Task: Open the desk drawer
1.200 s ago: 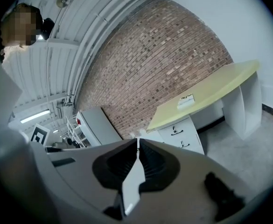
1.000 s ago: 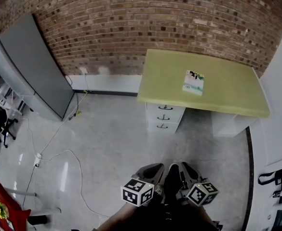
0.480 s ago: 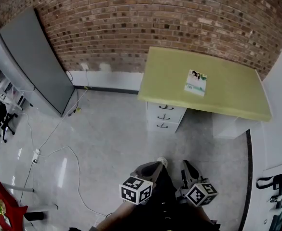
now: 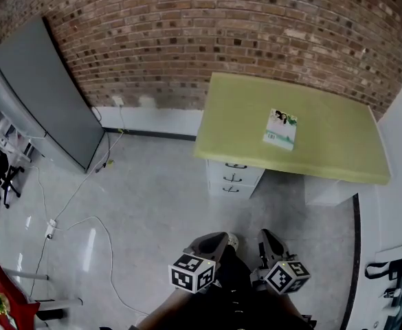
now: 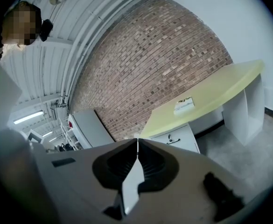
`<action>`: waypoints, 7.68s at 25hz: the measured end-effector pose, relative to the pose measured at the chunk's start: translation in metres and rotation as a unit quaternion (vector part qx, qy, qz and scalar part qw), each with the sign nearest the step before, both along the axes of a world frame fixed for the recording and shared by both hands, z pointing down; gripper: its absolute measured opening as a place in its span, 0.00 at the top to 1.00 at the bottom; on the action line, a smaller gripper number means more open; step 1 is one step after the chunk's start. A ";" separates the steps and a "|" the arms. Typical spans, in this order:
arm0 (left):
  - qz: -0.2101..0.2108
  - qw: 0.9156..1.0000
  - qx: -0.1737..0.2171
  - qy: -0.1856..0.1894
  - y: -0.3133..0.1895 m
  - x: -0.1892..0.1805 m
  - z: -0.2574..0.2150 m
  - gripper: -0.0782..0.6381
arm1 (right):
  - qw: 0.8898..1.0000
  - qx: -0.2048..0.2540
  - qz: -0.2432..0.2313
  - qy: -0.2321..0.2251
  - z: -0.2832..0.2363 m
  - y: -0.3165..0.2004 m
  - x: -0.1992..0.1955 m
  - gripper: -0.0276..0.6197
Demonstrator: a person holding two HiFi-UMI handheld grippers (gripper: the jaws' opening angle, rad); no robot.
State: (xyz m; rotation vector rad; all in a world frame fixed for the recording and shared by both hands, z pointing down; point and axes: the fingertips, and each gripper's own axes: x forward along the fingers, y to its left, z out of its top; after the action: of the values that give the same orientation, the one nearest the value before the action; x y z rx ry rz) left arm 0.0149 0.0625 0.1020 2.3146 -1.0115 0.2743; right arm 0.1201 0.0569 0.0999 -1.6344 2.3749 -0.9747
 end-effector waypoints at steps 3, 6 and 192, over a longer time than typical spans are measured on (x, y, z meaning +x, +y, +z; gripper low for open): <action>0.001 1.000 0.001 0.000 -0.024 0.006 0.000 0.88 | 1.000 0.000 0.001 0.008 -0.003 -0.024 0.007 0.94; -0.008 1.000 0.001 -0.002 -0.054 0.009 0.003 0.88 | 1.000 -0.022 0.008 -0.008 0.000 -0.044 0.015 0.94; -0.132 0.898 -0.186 0.377 -0.368 0.035 0.748 0.53 | 0.963 -0.053 0.010 -0.263 0.734 -0.331 0.005 0.73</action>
State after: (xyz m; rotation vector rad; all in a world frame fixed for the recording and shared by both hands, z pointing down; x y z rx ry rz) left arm 0.0498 -0.3052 0.8500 1.6677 -0.7593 -0.4752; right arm 0.1248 -0.2742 0.8344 -1.2202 1.9719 -1.3502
